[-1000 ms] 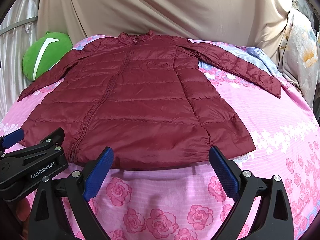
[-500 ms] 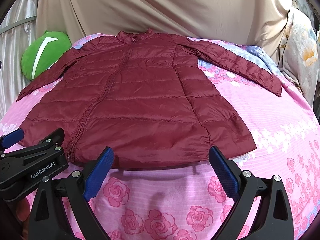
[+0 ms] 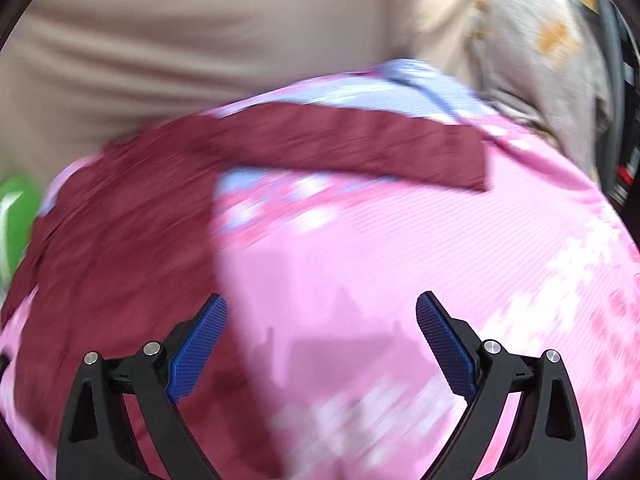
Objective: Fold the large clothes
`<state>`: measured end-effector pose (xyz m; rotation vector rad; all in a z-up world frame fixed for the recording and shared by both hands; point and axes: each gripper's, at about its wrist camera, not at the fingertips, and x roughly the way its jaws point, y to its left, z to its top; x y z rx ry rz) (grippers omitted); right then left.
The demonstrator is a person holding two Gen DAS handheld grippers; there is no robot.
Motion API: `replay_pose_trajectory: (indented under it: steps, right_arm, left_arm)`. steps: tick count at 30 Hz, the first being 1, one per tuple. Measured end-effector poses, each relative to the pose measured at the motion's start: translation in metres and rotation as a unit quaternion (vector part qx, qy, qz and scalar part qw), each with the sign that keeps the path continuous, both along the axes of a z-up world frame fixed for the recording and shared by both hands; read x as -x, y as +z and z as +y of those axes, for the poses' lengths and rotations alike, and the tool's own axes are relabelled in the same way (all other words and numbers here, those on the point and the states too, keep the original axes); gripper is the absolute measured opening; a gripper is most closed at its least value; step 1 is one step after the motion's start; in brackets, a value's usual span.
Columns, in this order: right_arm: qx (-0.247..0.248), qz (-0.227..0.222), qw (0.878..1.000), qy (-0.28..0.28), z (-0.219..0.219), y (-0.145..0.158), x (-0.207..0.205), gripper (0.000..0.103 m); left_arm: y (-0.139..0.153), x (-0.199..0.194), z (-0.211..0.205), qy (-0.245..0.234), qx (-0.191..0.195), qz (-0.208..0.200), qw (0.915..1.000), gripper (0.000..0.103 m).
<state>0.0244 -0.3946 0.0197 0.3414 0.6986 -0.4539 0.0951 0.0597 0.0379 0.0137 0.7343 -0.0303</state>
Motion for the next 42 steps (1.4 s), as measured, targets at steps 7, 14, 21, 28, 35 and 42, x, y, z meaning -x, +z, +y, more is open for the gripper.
replay_pose_trajectory:
  steps: [7, 14, 21, 28, 35, 42]
  right_arm:
    - [-0.051, -0.006, 0.987, -0.149, -0.164, -0.022, -0.04, 0.088]
    - [-0.089, 0.011, 0.979, -0.183, -0.237, -0.049, -0.085, 0.062]
    - [-0.115, -0.067, 0.981, -0.14, -0.222, 0.001, -0.146, 0.006]
    - [-0.066, -0.181, 0.966, 0.17, -0.028, 0.133, -0.257, 0.005]
    - [-0.038, -0.112, 0.908, 0.402, 0.204, 0.117, -0.356, 0.009]
    - [-0.019, -0.096, 0.893, 0.439, 0.268, 0.09, -0.349, 0.034]
  left_arm:
    - [-0.002, -0.053, 0.007, 0.009, 0.016, 0.006, 0.9998, 0.098]
    - [0.0, -0.1, -0.002, 0.012, 0.004, -0.002, 0.9999, 0.098]
    - [0.004, -0.136, -0.019, -0.014, 0.025, 0.002, 0.9996, 0.098]
    - [0.009, -0.16, -0.033, -0.03, 0.047, -0.007, 0.9984, 0.098]
    - [0.001, -0.181, -0.041, -0.055, 0.034, -0.002, 0.9979, 0.098]
    - [-0.028, -0.221, -0.038, -0.074, 0.044, 0.052, 0.9949, 0.098]
